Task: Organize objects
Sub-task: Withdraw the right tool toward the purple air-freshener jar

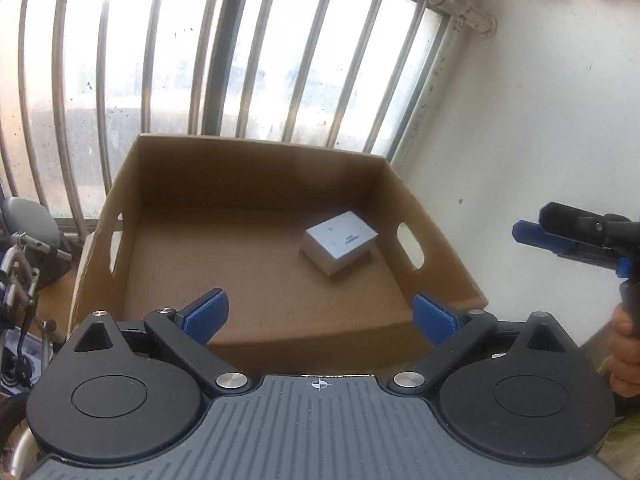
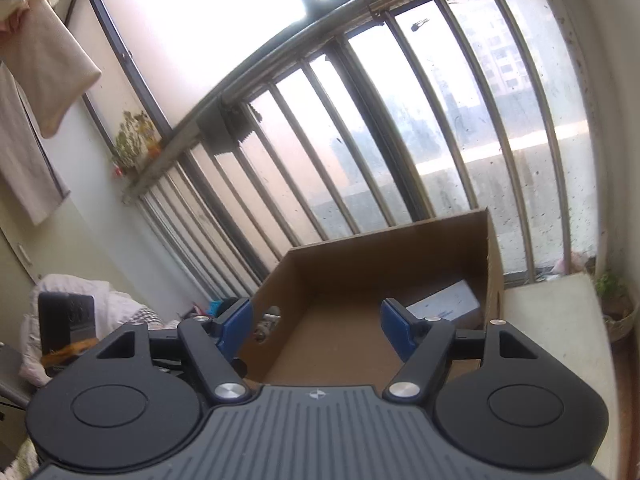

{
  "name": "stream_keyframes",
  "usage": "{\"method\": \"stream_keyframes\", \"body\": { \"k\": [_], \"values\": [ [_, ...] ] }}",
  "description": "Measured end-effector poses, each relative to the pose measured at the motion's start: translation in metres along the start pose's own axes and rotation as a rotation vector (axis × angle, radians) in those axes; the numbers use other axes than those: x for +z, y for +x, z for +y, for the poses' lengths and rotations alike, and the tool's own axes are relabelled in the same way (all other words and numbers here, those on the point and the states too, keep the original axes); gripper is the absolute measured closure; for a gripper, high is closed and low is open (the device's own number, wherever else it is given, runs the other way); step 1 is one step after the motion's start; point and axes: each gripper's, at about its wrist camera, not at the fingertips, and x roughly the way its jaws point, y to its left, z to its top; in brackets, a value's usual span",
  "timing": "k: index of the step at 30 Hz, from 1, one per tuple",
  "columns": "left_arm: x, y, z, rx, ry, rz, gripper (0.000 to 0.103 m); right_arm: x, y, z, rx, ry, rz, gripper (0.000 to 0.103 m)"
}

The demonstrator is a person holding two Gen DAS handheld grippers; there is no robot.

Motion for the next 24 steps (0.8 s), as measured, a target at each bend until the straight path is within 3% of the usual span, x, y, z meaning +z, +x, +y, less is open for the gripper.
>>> {"method": "stream_keyframes", "body": {
  "k": [5,11,19,24],
  "values": [
    [-0.064,-0.012,0.008,0.085,0.009,-0.067,0.003,-0.056,0.005,-0.008,0.051,0.088,0.028,0.027],
    [-0.112,-0.015,0.004,0.084,-0.004,-0.086,0.003,-0.113,0.027,-0.021,0.058,0.192,0.114,0.027],
    [-0.138,-0.016,-0.01,0.118,0.079,-0.135,0.003,-0.161,0.048,-0.014,0.037,0.226,0.132,0.027],
    [-0.142,-0.013,-0.014,0.13,0.114,-0.153,0.003,-0.166,0.055,-0.002,0.018,0.203,0.142,0.027]
  ]
}}
